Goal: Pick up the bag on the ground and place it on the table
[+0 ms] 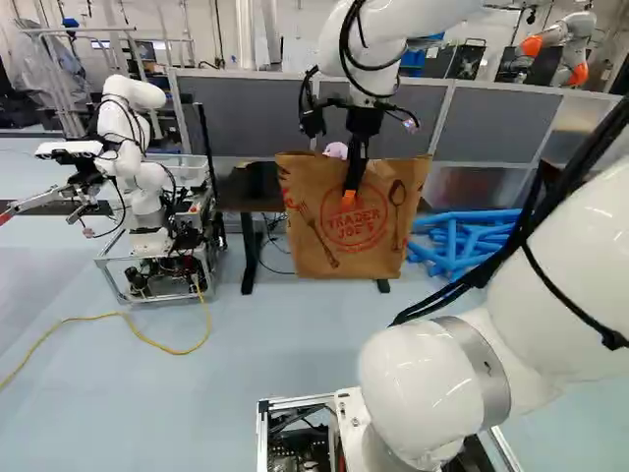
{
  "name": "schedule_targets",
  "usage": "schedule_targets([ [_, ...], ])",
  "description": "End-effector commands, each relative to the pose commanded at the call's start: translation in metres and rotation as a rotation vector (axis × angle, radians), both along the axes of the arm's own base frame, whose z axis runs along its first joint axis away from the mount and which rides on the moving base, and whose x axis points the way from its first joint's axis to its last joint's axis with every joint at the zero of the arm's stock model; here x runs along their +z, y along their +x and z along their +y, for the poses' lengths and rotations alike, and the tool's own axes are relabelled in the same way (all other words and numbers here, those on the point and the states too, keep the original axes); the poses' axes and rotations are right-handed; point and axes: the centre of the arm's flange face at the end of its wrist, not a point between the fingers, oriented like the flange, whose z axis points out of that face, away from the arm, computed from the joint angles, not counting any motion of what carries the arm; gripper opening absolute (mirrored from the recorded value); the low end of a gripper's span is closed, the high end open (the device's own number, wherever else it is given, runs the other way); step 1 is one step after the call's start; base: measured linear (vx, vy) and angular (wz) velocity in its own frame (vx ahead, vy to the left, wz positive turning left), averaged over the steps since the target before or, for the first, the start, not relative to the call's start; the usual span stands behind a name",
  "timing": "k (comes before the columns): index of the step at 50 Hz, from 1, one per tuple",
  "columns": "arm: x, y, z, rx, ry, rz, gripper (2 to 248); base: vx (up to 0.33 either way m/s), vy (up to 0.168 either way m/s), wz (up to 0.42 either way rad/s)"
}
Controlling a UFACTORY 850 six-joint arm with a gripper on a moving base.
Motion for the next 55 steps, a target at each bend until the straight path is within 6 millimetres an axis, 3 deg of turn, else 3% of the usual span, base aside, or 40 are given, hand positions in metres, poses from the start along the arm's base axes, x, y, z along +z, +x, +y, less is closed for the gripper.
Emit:
schedule_targets([
  [55,0.0000,0.0000,0.0000,0.000,0.000,0.000,21,0.203,-0.033,-0.008],
])
